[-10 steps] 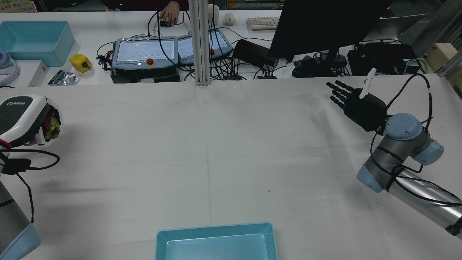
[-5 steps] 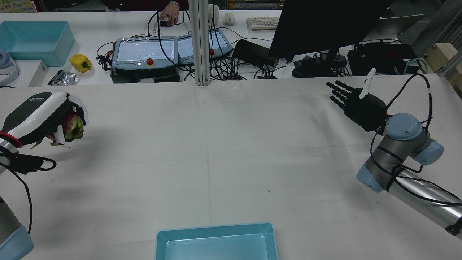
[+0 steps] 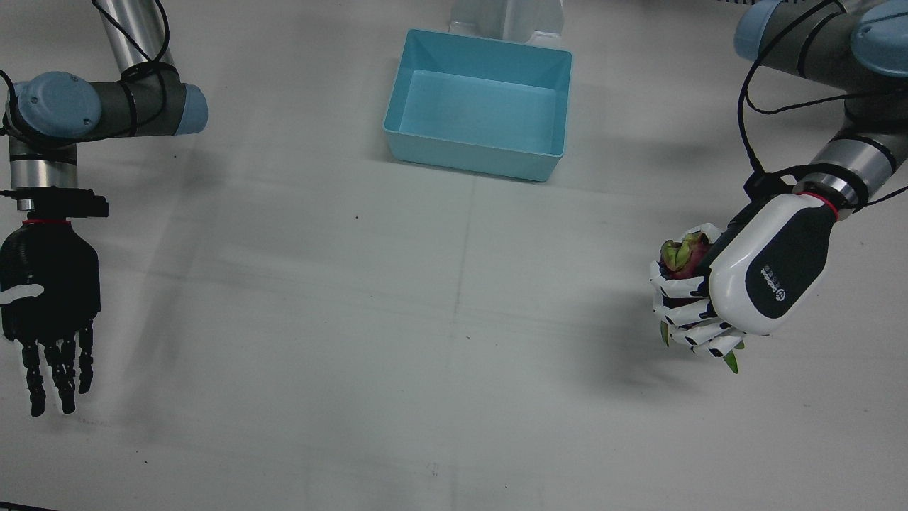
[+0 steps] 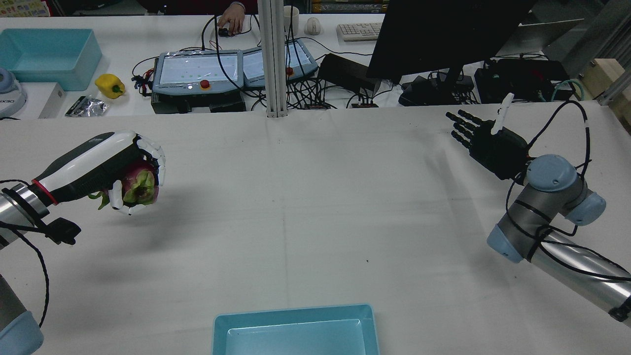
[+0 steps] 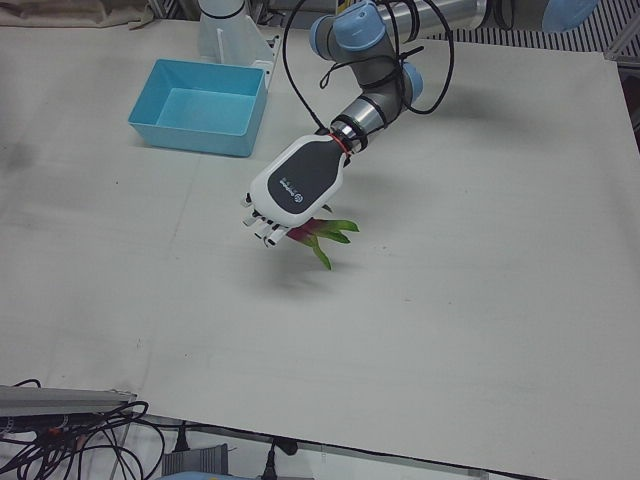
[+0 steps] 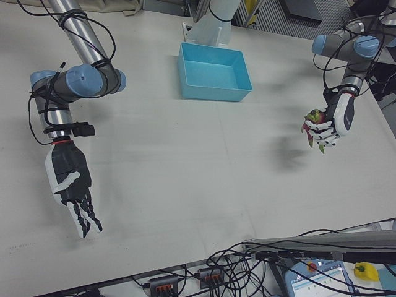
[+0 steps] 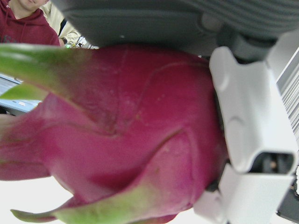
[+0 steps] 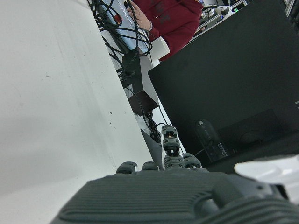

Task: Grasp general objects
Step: 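Lift the dragon fruit with the left hand off the table, then carry the dragon fruit with the left hand over the blue tray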

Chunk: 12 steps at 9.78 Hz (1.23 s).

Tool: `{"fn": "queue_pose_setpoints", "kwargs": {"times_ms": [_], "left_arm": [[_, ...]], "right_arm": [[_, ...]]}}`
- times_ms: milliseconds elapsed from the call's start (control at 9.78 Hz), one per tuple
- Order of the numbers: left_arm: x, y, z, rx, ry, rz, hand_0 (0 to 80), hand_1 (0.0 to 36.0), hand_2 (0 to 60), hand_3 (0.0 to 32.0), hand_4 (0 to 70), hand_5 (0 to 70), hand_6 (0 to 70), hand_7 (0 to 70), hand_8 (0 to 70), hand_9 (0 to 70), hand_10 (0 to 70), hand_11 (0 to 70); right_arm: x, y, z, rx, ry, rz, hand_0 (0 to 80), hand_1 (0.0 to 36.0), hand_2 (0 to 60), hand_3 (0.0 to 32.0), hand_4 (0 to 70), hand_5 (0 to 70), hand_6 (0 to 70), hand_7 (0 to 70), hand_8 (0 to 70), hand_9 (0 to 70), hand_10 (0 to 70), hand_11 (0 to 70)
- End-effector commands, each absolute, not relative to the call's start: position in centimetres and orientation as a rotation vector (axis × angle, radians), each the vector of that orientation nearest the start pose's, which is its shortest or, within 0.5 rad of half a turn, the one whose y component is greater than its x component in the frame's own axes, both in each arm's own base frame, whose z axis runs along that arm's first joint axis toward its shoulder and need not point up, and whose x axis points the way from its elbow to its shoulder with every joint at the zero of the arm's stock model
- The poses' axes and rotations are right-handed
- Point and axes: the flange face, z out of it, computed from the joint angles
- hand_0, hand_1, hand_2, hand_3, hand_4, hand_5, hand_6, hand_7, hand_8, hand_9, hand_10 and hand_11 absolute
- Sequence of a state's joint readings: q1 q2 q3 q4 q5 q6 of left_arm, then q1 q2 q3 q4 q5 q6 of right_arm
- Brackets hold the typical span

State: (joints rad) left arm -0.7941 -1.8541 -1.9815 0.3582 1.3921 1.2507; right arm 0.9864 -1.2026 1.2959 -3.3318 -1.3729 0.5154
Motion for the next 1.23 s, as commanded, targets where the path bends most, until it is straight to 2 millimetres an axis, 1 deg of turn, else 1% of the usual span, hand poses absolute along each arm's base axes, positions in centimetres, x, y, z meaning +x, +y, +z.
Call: {"fn": "queue_pose_setpoints", "kwargs": {"times_ms": [0,102,205,409,511,614,716,818,920,1125], "left_arm": [[28.4,-49.5,36.7,0.428,2.113,-0.903,80.0,36.0,60.0,0.0,70.0,70.0,53.1,70.0,52.6,70.0,62.2,70.0],[29.2,-49.3,35.8,0.336,2.198,-0.876,80.0,36.0,60.0,0.0,70.0,70.0,52.9,70.0,53.0,70.0,60.9,70.0],[30.7,-48.5,35.1,0.237,2.268,-0.835,80.0,36.0,60.0,0.0,70.0,70.0,54.1,70.0,53.6,70.0,60.3,70.0],[34.0,-46.5,33.6,0.038,2.382,-0.785,80.0,36.0,60.0,0.0,70.0,70.0,57.1,70.0,54.4,70.0,62.1,70.0],[36.4,-44.9,32.7,-0.089,2.418,-0.743,80.0,36.0,60.0,0.0,70.0,70.0,60.0,70.0,55.4,70.0,64.8,70.0],[38.3,-43.8,30.8,-0.169,2.45,-0.707,80.0,36.0,60.0,0.0,70.0,70.0,64.0,70.0,57.1,70.0,67.2,70.0],[40.0,-42.9,28.4,-0.219,2.472,-0.645,80.0,36.0,60.0,0.0,70.0,70.0,65.9,70.0,57.1,70.0,67.2,70.0],[40.6,-42.2,27.2,-0.262,2.481,-0.603,80.0,36.0,60.0,0.0,70.0,70.0,67.4,70.0,56.9,70.0,66.0,70.0],[40.9,-40.7,25.9,-0.305,2.501,-0.577,80.0,36.0,60.0,0.0,70.0,70.0,68.6,70.0,57.0,70.0,65.6,70.0],[42.3,-39.0,24.4,-0.36,2.517,-0.543,80.0,36.0,60.0,0.0,70.0,70.0,69.7,70.0,56.9,70.0,65.0,70.0]], "right_arm": [[-22.1,-61.1,63.1,0.879,1.863,-2.262,0.0,0.0,0.0,0.0,0.0,0.0,0.0,0.0,0.0,0.0,0.0,0.0],[-22.1,-61.1,63.1,0.879,1.863,-2.262,0.0,0.0,0.0,0.0,0.0,0.0,0.0,0.0,0.0,0.0,0.0,0.0],[-22.1,-61.1,63.1,0.879,1.863,-2.262,0.0,0.0,0.0,0.0,0.0,0.0,0.0,0.0,0.0,0.0,0.0,0.0],[-22.1,-61.1,63.1,0.879,1.863,-2.262,0.0,0.0,0.0,0.0,0.0,0.0,0.0,0.0,0.0,0.0,0.0,0.0],[-22.1,-61.1,63.1,0.879,1.863,-2.262,0.0,0.0,0.0,0.0,0.0,0.0,0.0,0.0,0.0,0.0,0.0,0.0],[-22.1,-61.1,63.1,0.879,1.863,-2.262,0.0,0.0,0.0,0.0,0.0,0.0,0.0,0.0,0.0,0.0,0.0,0.0],[-22.1,-61.1,63.1,0.879,1.863,-2.262,0.0,0.0,0.0,0.0,0.0,0.0,0.0,0.0,0.0,0.0,0.0,0.0],[-22.1,-61.1,63.1,0.879,1.863,-2.262,0.0,0.0,0.0,0.0,0.0,0.0,0.0,0.0,0.0,0.0,0.0,0.0],[-22.1,-61.1,63.1,0.879,1.863,-2.262,0.0,0.0,0.0,0.0,0.0,0.0,0.0,0.0,0.0,0.0,0.0,0.0],[-22.1,-61.1,63.1,0.879,1.863,-2.262,0.0,0.0,0.0,0.0,0.0,0.0,0.0,0.0,0.0,0.0,0.0,0.0]]}}
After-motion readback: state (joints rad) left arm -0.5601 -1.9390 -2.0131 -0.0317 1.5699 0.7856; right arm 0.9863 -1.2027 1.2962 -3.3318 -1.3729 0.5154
